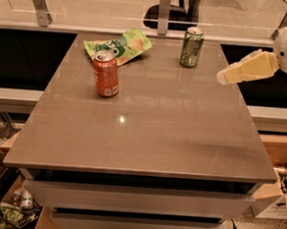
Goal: Pick green can
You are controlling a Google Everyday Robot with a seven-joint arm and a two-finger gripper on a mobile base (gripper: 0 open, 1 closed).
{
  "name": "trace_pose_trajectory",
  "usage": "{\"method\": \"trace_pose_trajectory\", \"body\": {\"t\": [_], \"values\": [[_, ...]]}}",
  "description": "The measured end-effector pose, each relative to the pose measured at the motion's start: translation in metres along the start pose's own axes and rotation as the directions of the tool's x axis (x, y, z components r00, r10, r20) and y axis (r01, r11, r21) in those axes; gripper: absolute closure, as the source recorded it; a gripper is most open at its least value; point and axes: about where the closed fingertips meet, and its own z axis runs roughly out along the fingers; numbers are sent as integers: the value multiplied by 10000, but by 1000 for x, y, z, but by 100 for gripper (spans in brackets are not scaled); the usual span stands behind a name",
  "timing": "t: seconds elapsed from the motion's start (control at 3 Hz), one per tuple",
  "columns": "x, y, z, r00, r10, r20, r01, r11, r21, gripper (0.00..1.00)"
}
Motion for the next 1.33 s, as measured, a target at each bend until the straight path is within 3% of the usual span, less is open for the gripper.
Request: {"method": "trace_pose_trajectory", "body": {"t": [0.33,0.67,1.33], "values": [[0,-5,1,9974,412,597,-443,9976,524,0],[-5,-19,13,9870,801,1392,-910,9931,744,0],[-13,-56,60,9576,1511,2455,-1709,9834,616,0]]}}
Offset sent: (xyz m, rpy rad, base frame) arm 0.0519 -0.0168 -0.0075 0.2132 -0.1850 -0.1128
